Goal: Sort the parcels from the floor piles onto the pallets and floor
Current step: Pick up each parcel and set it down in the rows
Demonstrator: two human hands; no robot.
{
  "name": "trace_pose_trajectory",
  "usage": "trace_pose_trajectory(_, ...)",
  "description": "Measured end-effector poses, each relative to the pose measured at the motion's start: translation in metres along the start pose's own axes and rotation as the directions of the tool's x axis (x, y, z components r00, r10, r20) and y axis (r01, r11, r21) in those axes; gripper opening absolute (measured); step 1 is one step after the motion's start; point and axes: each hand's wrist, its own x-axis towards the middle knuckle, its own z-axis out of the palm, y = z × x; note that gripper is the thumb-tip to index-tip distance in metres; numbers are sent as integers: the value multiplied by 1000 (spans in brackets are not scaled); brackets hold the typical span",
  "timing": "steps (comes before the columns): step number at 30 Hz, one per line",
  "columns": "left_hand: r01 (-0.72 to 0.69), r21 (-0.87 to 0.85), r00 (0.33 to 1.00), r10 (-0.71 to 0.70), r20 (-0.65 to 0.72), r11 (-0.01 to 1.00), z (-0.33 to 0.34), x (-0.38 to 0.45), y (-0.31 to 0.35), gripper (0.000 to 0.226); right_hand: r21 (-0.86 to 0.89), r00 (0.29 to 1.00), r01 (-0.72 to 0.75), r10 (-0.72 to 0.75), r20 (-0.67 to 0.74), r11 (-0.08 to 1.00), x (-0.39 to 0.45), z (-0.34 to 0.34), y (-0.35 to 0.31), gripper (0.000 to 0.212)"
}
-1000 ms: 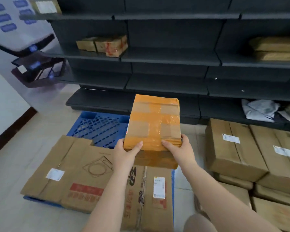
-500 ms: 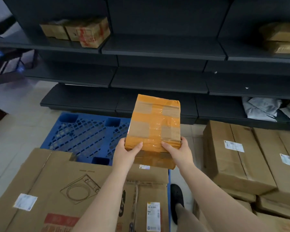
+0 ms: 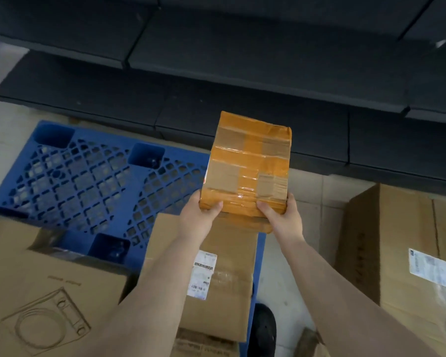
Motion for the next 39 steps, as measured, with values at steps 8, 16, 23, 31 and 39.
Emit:
trace_pose_trajectory(8, -12, 63, 1000, 11, 19, 998, 81, 134, -60, 40, 9, 999, 30, -29, -41, 1000, 125, 45, 83, 73)
trace_pose_trajectory(16, 53, 606, 979, -160, 124, 794, 146, 159, -154, 60, -170, 977, -202, 211, 38, 965, 149, 70, 179, 87)
trace_pose_trajectory(23, 13, 569, 989, -93, 112, 822, 140, 144, -153, 79, -281, 957, -265, 287, 39, 922, 132, 72, 180, 99)
trace_pose_trajectory(31, -3, 560, 990, -78, 121, 829, 39, -10, -108, 56, -469, 962, -193, 260, 81, 862, -27, 19, 105, 65)
trace_pose_trajectory(39, -105, 559, 994, 101, 38, 822, -106, -310, -92, 48, -705, 996, 83, -34, 83, 704, -315, -67, 0, 44)
